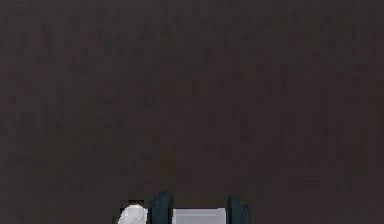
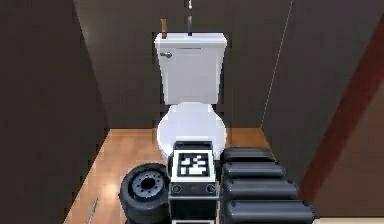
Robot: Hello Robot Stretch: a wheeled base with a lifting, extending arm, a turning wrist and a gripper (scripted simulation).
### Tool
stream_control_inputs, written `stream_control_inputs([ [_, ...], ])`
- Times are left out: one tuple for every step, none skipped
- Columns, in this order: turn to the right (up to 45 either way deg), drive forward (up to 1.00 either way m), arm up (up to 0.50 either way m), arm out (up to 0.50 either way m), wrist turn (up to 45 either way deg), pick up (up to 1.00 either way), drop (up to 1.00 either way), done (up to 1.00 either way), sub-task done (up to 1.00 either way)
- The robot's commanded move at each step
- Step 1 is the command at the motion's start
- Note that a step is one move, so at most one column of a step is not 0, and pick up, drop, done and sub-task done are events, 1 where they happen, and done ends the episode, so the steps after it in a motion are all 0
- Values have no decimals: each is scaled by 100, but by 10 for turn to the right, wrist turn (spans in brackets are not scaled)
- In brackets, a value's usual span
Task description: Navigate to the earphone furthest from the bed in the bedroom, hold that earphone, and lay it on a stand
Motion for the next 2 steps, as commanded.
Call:
stream_control_inputs([
  [-450,0,0,0,0,0,0,0,0],
  [-450,0,0,0,0,0,0,0,0],
])
